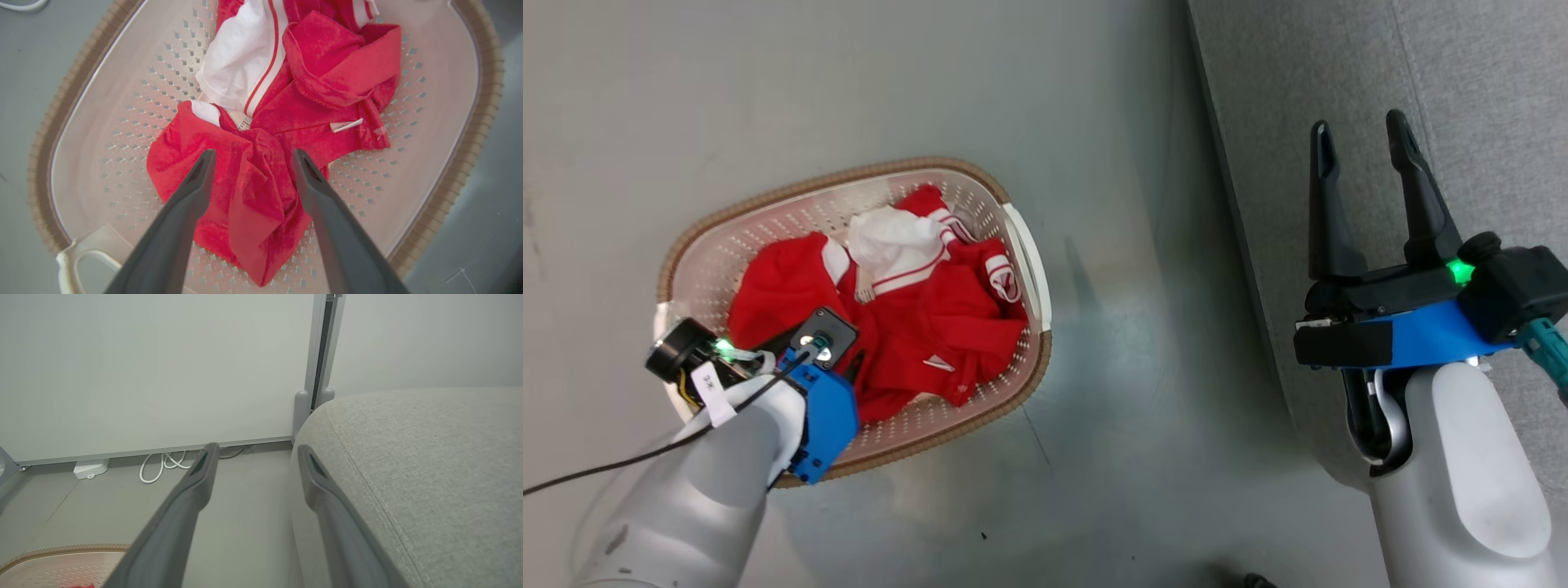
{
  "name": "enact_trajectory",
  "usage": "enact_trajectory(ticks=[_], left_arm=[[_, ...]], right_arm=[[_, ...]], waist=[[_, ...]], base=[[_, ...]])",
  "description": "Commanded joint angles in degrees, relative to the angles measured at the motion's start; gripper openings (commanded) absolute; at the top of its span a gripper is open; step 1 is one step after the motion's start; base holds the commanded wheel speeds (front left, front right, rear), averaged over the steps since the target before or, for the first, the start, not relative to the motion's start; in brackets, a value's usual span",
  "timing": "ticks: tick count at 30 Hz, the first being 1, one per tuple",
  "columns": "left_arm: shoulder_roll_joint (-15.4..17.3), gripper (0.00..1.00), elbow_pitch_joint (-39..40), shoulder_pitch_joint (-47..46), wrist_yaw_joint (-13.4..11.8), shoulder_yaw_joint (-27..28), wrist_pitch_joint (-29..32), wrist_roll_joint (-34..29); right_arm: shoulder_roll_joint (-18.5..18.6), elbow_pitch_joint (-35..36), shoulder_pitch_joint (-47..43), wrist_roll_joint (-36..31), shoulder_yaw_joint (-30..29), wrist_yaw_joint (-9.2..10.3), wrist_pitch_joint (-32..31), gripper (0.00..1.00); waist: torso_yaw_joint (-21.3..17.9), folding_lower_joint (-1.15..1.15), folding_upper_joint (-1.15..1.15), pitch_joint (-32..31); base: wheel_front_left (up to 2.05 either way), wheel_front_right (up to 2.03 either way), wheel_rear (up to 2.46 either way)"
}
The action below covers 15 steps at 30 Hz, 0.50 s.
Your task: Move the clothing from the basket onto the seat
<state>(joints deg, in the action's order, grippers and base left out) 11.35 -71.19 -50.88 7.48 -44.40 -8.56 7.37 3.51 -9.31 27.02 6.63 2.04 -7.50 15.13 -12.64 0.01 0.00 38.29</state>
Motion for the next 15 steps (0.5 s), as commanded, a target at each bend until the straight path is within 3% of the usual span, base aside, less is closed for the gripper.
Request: enact_trajectory(ticks=[1,10,15], left_arm=[[0.88,1.0,-0.34,-1.1,-0.04,-0.39,0.36,0.05],[4.22,1.0,-1.85,-6.28,-0.04,-6.02,5.32,-1.51],[4.37,1.0,-2.23,-8.19,-0.64,-7.13,7.05,-2.04]], right_arm=[[-0.28,0.32,1.07,0.26,-0.13,0.02,0.04,1.0],[-0.63,2.0,3.99,1.26,-0.26,0.02,0.04,1.0],[-0.66,2.72,4.51,1.11,-0.17,0.02,0.04,1.0]], waist=[[-1.06,-0.01,0.0,2.19],[-2.55,-0.01,0.0,9.15],[-2.49,-0.01,0.0,11.69]], base=[[0.0,0.0,0.0],[0.0,0.0,0.0],[0.0,0.0,0.0]])
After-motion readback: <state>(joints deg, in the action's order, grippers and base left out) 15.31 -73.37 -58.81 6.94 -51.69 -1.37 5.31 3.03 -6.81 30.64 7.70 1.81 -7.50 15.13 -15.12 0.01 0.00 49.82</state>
